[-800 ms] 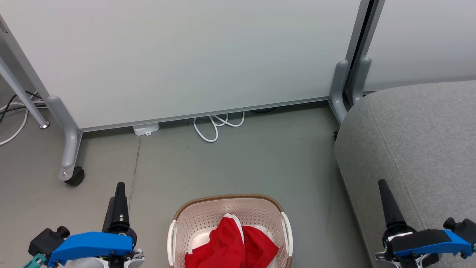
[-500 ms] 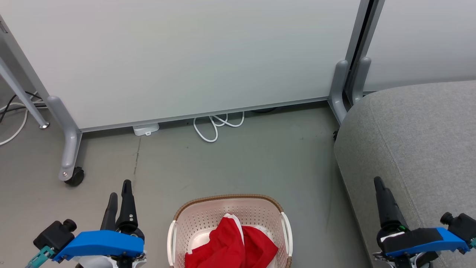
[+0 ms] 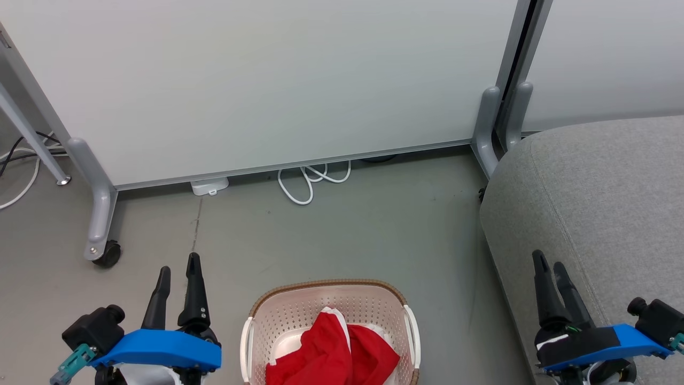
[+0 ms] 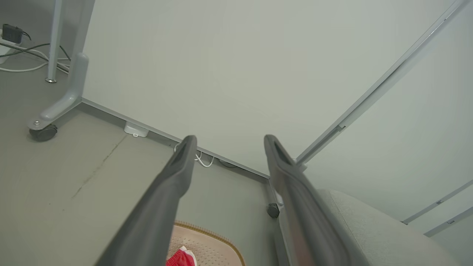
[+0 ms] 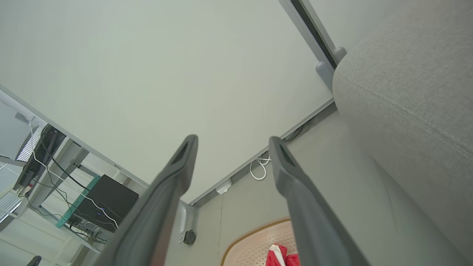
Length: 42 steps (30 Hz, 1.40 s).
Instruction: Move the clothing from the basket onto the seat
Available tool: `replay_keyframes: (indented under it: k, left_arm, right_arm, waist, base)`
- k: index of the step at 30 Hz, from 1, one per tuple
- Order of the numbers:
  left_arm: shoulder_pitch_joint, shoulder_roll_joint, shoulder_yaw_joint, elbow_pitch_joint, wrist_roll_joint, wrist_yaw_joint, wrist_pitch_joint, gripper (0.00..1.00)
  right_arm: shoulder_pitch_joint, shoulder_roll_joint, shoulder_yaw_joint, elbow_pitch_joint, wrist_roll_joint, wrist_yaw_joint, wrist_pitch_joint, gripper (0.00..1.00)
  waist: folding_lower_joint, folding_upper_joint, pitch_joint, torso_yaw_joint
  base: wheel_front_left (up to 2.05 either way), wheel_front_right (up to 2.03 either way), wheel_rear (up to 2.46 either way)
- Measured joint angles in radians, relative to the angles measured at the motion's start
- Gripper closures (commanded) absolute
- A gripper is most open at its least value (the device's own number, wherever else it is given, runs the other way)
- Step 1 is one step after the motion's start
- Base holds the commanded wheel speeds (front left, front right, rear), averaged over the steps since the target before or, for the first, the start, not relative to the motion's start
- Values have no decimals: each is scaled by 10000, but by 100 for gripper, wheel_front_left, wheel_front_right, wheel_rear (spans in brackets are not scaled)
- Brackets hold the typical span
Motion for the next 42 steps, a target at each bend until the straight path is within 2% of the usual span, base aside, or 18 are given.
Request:
replay_keyframes:
  k: [19, 42]
  left_arm:
    - [0, 59, -305, -46, 2092, -88, -516, 0]
    - [-4, 17, -464, 326, 3670, -295, -1034, 0]
  right_arm:
    - [0, -15, 178, 119, -1985, 4, -502, 0]
    - [-36, -36, 161, 485, -4056, 6, -1022, 0]
  waist:
    - [0, 0, -26, 10]
    - [0, 0, -122, 33]
  base:
    - [0, 0, 0]
    - [0, 0, 0]
